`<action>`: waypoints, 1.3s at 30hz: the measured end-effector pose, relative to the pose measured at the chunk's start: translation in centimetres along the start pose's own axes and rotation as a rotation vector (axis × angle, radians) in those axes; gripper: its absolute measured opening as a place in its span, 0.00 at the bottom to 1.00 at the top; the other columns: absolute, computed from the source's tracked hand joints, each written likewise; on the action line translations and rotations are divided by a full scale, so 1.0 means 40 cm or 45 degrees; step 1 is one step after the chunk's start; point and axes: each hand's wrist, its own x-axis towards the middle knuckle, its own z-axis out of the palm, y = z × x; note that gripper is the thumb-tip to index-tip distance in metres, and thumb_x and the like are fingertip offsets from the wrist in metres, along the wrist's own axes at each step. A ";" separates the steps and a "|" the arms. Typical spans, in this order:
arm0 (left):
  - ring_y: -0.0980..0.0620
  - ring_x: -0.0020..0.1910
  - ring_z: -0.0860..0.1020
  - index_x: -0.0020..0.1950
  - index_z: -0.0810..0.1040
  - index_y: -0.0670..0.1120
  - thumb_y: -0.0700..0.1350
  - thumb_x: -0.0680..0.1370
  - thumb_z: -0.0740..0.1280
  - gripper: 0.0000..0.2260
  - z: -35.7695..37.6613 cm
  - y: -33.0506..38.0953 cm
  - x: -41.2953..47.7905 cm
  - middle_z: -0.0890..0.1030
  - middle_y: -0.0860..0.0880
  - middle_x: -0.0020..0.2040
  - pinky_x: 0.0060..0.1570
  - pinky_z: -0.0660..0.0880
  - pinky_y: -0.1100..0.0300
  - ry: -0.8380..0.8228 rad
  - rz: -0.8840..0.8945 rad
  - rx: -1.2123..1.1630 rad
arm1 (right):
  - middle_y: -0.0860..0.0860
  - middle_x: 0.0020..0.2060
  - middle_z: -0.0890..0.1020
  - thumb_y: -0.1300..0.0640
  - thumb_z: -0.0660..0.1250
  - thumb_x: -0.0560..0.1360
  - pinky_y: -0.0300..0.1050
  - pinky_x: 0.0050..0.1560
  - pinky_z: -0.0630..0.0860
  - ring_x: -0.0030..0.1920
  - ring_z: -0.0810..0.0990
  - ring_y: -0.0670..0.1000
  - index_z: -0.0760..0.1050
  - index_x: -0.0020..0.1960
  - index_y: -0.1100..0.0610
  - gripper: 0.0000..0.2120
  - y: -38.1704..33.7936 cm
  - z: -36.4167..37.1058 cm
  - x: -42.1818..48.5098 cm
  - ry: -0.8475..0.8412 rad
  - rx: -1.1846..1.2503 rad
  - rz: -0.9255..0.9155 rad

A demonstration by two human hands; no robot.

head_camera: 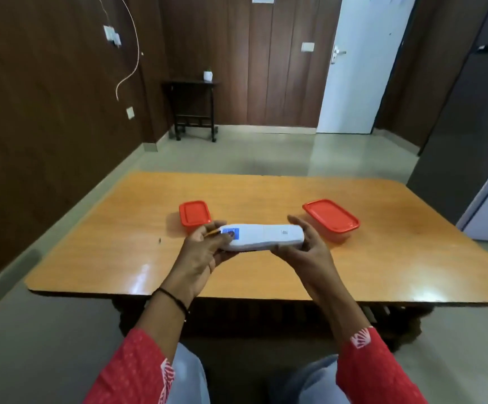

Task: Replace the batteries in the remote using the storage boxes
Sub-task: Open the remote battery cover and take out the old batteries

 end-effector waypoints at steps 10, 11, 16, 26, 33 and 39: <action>0.47 0.43 0.82 0.63 0.72 0.41 0.34 0.72 0.71 0.21 0.045 -0.156 0.161 0.82 0.39 0.54 0.35 0.79 0.59 -0.209 -0.333 0.176 | 0.60 0.55 0.80 0.65 0.64 0.77 0.49 0.50 0.78 0.49 0.81 0.55 0.68 0.68 0.61 0.20 0.146 -0.017 0.181 0.159 0.424 0.296; 0.47 0.43 0.82 0.64 0.72 0.40 0.34 0.72 0.70 0.20 0.043 -0.181 0.196 0.81 0.39 0.55 0.36 0.79 0.59 -0.177 -0.329 0.156 | 0.59 0.54 0.81 0.64 0.64 0.77 0.50 0.50 0.78 0.49 0.81 0.55 0.68 0.68 0.58 0.20 0.174 -0.023 0.207 0.137 0.388 0.330; 0.45 0.47 0.83 0.60 0.73 0.45 0.37 0.75 0.69 0.15 0.048 -0.245 0.274 0.83 0.42 0.54 0.39 0.80 0.56 -0.141 -0.287 0.138 | 0.59 0.53 0.83 0.59 0.64 0.77 0.57 0.54 0.77 0.51 0.82 0.58 0.75 0.61 0.51 0.14 0.246 -0.035 0.269 0.081 0.249 0.433; 0.51 0.53 0.82 0.62 0.71 0.44 0.38 0.74 0.69 0.17 0.024 -0.338 0.360 0.83 0.46 0.55 0.46 0.80 0.59 -0.183 -0.191 0.323 | 0.61 0.45 0.83 0.62 0.63 0.76 0.54 0.47 0.77 0.43 0.81 0.58 0.80 0.52 0.61 0.08 0.348 -0.044 0.330 0.334 0.242 0.481; 0.53 0.51 0.83 0.62 0.71 0.43 0.36 0.74 0.68 0.17 0.018 -0.338 0.337 0.82 0.45 0.55 0.42 0.79 0.62 -0.175 -0.147 0.336 | 0.59 0.41 0.83 0.59 0.66 0.76 0.51 0.43 0.78 0.40 0.81 0.57 0.80 0.52 0.63 0.09 0.357 -0.019 0.315 0.368 0.211 0.428; 0.53 0.51 0.83 0.62 0.72 0.47 0.38 0.74 0.70 0.18 0.018 -0.332 0.329 0.83 0.48 0.54 0.44 0.80 0.60 -0.165 -0.131 0.351 | 0.53 0.45 0.85 0.57 0.65 0.77 0.46 0.45 0.80 0.44 0.83 0.51 0.78 0.56 0.55 0.09 0.339 -0.038 0.314 0.243 0.067 0.402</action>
